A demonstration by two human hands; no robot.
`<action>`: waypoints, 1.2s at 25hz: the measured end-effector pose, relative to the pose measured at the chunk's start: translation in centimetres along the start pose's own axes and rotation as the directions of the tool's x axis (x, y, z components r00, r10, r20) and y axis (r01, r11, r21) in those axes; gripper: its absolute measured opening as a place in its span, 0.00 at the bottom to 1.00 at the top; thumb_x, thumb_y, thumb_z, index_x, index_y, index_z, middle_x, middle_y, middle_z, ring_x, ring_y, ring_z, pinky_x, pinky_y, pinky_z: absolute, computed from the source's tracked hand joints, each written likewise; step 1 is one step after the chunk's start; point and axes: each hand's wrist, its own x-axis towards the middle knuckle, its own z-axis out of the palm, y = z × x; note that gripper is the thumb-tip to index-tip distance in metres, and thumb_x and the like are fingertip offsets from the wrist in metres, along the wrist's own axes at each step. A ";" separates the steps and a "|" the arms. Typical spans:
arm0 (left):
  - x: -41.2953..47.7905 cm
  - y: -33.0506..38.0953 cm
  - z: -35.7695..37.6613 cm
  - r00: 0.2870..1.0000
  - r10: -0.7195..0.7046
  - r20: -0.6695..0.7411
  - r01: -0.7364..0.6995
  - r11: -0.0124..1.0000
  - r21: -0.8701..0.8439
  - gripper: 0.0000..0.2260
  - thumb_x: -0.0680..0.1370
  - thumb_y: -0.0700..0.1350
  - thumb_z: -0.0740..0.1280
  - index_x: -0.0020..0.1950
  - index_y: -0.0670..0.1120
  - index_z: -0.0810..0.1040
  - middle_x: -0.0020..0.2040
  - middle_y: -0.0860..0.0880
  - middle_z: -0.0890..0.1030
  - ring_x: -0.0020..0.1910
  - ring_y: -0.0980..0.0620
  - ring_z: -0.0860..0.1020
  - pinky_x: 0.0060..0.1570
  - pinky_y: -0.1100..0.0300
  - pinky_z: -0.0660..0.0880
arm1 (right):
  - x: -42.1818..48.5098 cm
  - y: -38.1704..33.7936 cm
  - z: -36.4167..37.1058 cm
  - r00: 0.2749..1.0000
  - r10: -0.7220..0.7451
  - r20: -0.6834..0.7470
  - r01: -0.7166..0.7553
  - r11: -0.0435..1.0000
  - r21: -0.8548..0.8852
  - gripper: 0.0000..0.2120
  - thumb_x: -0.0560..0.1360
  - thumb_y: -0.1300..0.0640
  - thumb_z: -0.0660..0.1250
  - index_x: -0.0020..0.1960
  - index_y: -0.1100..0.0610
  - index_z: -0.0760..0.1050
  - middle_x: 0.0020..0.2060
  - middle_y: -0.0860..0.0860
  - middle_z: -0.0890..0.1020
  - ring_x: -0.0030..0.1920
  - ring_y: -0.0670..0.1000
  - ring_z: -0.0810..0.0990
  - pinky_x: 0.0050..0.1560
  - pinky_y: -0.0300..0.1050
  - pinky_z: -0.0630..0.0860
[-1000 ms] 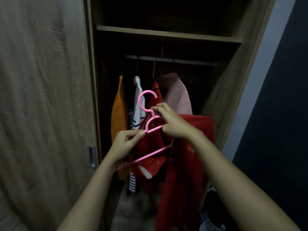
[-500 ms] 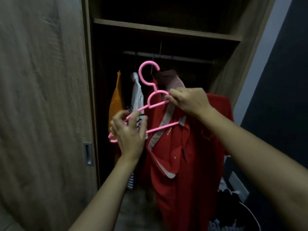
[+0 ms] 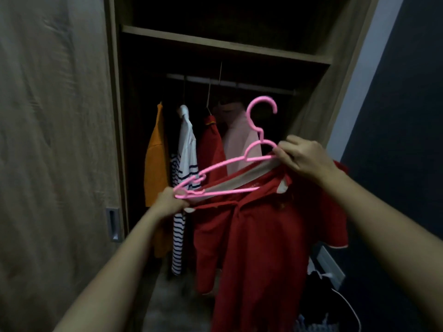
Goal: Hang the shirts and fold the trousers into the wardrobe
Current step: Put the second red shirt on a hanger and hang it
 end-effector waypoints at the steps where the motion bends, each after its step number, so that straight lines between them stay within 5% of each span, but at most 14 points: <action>1: 0.6 0.0 -1.5 1.000 -0.026 0.009 0.025 0.997 0.068 0.09 0.69 0.32 0.71 0.43 0.45 0.85 0.38 0.43 0.83 0.35 0.52 0.77 0.40 0.60 0.74 | -0.7 0.1 0.2 1.000 0.002 0.006 -0.002 1.000 0.001 0.26 0.79 0.39 0.44 0.43 0.54 0.73 0.36 0.55 0.74 0.32 0.60 0.77 0.28 0.48 0.75; 3: 1.2 0.7 -3.5 0.998 -0.050 0.027 0.047 0.993 0.106 0.10 0.70 0.32 0.70 0.49 0.42 0.84 0.34 0.43 0.80 0.25 0.55 0.72 0.27 0.68 0.69 | -1.4 0.0 0.6 1.000 0.011 0.006 -0.011 1.000 0.012 0.22 0.80 0.39 0.44 0.43 0.52 0.70 0.35 0.54 0.73 0.31 0.59 0.77 0.28 0.47 0.74; 5: 1.1 2.2 -4.9 0.997 -0.057 0.057 0.054 0.998 0.042 0.10 0.71 0.30 0.68 0.42 0.42 0.84 0.29 0.45 0.76 0.17 0.58 0.66 0.19 0.70 0.62 | -1.7 0.1 0.8 0.999 0.036 0.011 -0.037 0.998 0.043 0.23 0.80 0.40 0.44 0.42 0.53 0.70 0.34 0.54 0.73 0.31 0.58 0.77 0.28 0.47 0.74; 8: -0.1 4.9 -6.7 0.999 -0.029 0.038 0.028 0.999 0.038 0.14 0.71 0.29 0.65 0.37 0.45 0.84 0.25 0.48 0.78 0.21 0.58 0.69 0.22 0.69 0.66 | -2.4 0.3 1.0 0.999 0.035 0.030 -0.035 0.999 -0.008 0.27 0.80 0.38 0.43 0.41 0.55 0.73 0.34 0.55 0.74 0.28 0.59 0.78 0.25 0.47 0.74; 10: -1.0 6.8 -7.0 0.991 0.005 -0.135 0.014 0.990 0.141 0.11 0.71 0.33 0.67 0.39 0.46 0.85 0.31 0.49 0.82 0.30 0.54 0.78 0.33 0.66 0.73 | -2.2 -0.6 1.3 0.998 0.058 0.024 -0.056 0.995 -0.083 0.27 0.79 0.39 0.46 0.41 0.56 0.75 0.34 0.55 0.75 0.26 0.59 0.78 0.22 0.47 0.72; 14: -3.0 11.6 -5.4 0.771 0.390 -0.503 -0.019 0.804 0.595 0.06 0.70 0.36 0.66 0.44 0.36 0.81 0.45 0.36 0.79 0.46 0.35 0.77 0.41 0.49 0.73 | 0.8 -4.3 2.0 0.973 0.228 -0.032 -0.230 0.958 -0.173 0.20 0.77 0.44 0.55 0.40 0.58 0.75 0.36 0.56 0.75 0.29 0.61 0.79 0.23 0.45 0.67; 17: -5.1 13.5 -1.3 0.596 0.701 -0.391 -0.248 0.624 0.741 0.03 0.67 0.34 0.69 0.40 0.36 0.77 0.41 0.37 0.75 0.40 0.37 0.75 0.32 0.49 0.72 | 2.7 -5.2 1.9 0.872 0.489 0.024 -0.490 0.872 0.013 0.20 0.78 0.42 0.56 0.45 0.57 0.75 0.41 0.54 0.76 0.42 0.62 0.79 0.34 0.46 0.65; 19: -5.4 12.3 0.0 0.515 0.820 -0.250 -0.446 0.505 0.739 0.08 0.69 0.37 0.67 0.46 0.38 0.77 0.41 0.40 0.75 0.38 0.40 0.75 0.33 0.49 0.73 | 3.0 -4.9 1.8 0.857 0.516 0.001 -0.513 0.853 0.092 0.21 0.78 0.40 0.55 0.44 0.56 0.75 0.40 0.52 0.76 0.44 0.60 0.78 0.35 0.46 0.67; 22: -4.7 9.9 -2.5 0.560 0.815 -0.153 -0.596 0.524 0.608 0.21 0.74 0.53 0.61 0.65 0.46 0.70 0.54 0.44 0.78 0.51 0.44 0.74 0.49 0.49 0.73 | 2.5 -3.7 1.4 0.879 0.472 -0.065 -0.456 0.873 0.173 0.26 0.75 0.36 0.50 0.41 0.55 0.75 0.36 0.50 0.75 0.41 0.56 0.78 0.35 0.48 0.71; 24: -4.1 10.1 -5.1 0.571 0.774 -0.274 -0.457 0.577 0.676 0.26 0.74 0.60 0.61 0.67 0.48 0.69 0.60 0.44 0.75 0.58 0.44 0.72 0.56 0.48 0.69 | 2.3 -3.3 1.5 0.886 0.459 -0.069 -0.435 0.873 0.222 0.26 0.75 0.36 0.49 0.41 0.55 0.75 0.35 0.49 0.75 0.39 0.53 0.78 0.36 0.49 0.72; 27: -2.4 10.7 -8.1 0.778 0.613 -0.138 -0.419 0.669 0.614 0.28 0.68 0.73 0.57 0.50 0.51 0.77 0.43 0.49 0.80 0.45 0.47 0.79 0.45 0.49 0.75 | 3.0 -4.1 1.2 0.910 0.412 -0.045 -0.381 0.874 0.300 0.23 0.75 0.37 0.52 0.43 0.52 0.78 0.36 0.47 0.77 0.40 0.50 0.78 0.38 0.49 0.73; 30: -1.3 9.2 -10.5 0.796 0.575 -0.187 -0.475 0.786 0.395 0.23 0.67 0.72 0.62 0.38 0.51 0.77 0.31 0.52 0.79 0.32 0.53 0.77 0.35 0.52 0.74 | 1.9 -3.3 0.5 0.889 0.458 -0.026 -0.417 0.831 0.369 0.23 0.75 0.38 0.50 0.52 0.50 0.77 0.45 0.43 0.79 0.46 0.46 0.78 0.43 0.44 0.71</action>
